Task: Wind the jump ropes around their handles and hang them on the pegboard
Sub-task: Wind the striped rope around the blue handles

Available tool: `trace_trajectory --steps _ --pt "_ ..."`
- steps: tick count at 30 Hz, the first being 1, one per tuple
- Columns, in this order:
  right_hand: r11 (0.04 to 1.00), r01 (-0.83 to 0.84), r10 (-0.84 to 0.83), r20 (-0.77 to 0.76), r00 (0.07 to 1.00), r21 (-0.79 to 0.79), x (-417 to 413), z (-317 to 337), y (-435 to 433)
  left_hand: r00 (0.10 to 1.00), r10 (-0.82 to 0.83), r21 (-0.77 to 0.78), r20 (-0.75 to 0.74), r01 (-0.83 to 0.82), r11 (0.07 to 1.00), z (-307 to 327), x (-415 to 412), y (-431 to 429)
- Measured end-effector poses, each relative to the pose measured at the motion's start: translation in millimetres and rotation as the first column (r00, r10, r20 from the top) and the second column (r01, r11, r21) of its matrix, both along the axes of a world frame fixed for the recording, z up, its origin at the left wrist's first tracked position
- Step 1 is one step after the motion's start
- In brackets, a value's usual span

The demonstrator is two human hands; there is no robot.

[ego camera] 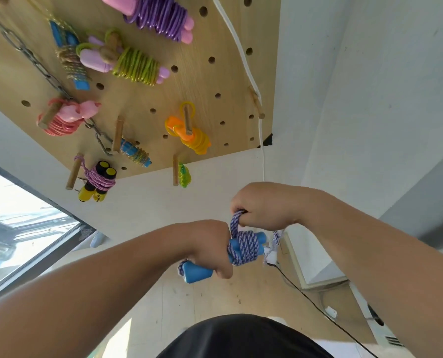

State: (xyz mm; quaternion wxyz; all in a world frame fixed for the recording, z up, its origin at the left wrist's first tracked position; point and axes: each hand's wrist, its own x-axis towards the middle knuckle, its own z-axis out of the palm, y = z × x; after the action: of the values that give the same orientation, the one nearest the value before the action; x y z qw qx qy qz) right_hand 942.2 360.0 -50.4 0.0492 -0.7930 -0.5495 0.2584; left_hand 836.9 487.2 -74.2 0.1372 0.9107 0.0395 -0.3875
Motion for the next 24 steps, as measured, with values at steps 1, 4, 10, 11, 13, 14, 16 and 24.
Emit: trace_trajectory --steps 1,4,10,11,13,14,16,24 --pt "1.000 0.016 -0.017 0.057 0.998 0.025 -6.5 3.9 3.9 0.998 0.038 0.036 0.044 -0.040 0.999 -6.3 4.6 6.5" --pt "0.984 0.110 -0.124 0.097 0.988 0.142 -29.4 3.2 8.9 0.969 0.164 0.066 0.186 -0.179 0.982 -19.1 13.6 26.5" --pt "0.799 0.185 -0.256 0.045 0.965 0.572 -39.7 -39.9 -15.8 0.719 0.683 -0.439 0.128 -0.577 0.689 -5.7 6.9 39.2" --pt "0.705 0.242 -0.275 -0.058 0.960 0.667 -39.8 -41.6 -23.3 0.703 0.705 -0.500 0.096 -0.578 0.645 -1.8 4.2 37.1" --pt "0.531 0.451 -0.309 -0.332 0.891 0.717 -44.1 -44.1 -36.1 0.690 0.724 -0.605 0.032 -0.563 0.563 5.8 -0.4 29.1" --pt "0.461 0.597 -0.309 -0.511 0.802 0.657 -48.1 -43.3 -38.5 0.687 0.726 -0.652 -0.004 -0.552 0.519 9.8 -2.3 23.7" --pt "0.319 0.857 -0.244 -0.838 0.488 0.405 -55.8 -41.5 -36.4 0.711 0.702 -0.717 -0.053 -0.516 0.469 17.5 -5.2 12.8" --pt "0.533 0.830 -0.096 -0.963 0.250 0.162 -57.1 -27.7 -32.3 0.824 0.519 -0.772 -0.229 -0.478 0.418 24.5 -17.5 2.7"
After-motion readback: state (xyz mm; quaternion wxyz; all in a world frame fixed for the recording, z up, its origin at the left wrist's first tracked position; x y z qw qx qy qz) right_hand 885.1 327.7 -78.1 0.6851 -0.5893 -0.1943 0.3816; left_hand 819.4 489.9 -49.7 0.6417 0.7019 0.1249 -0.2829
